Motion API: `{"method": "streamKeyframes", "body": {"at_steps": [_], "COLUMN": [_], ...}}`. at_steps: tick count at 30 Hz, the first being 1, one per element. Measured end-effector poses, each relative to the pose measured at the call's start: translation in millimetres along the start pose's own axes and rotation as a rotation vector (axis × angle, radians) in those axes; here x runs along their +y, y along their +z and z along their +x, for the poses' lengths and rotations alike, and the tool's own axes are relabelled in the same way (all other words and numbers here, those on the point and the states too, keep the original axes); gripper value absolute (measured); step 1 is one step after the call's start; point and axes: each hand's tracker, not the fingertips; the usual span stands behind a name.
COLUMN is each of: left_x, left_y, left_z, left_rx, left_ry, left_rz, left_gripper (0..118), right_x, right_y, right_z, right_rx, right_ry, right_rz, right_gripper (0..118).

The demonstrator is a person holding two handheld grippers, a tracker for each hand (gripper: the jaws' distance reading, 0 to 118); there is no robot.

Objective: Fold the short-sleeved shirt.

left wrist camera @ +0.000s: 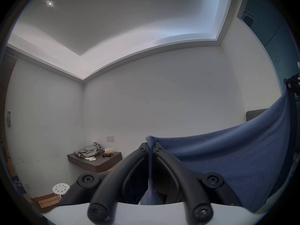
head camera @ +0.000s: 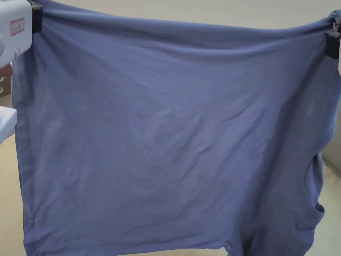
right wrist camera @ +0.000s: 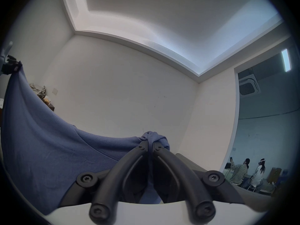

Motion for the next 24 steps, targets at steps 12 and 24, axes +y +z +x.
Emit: {"method": "streamKeyframes", "body": {"at_steps": [12, 24], "left_x": [-7.6, -50.8], "left_y": [-124.6, -220.4], "left_z": [24.5, 48.6], "left_rx": [0.005, 0.03], "left_ry": [0.015, 0.018], "left_rz": [-0.061, -0.104], "left_gripper": [0, 0], "right_x": [-12.5, -63.1], "right_y": [-120.5, -202.9], "right_z": [-21.8, -70.9], "right_rx": [-0.032, -0.024], "right_ry": [0.006, 0.067], "right_rz": [-0.03, -0.09], "right_gripper": [3, 3]}}
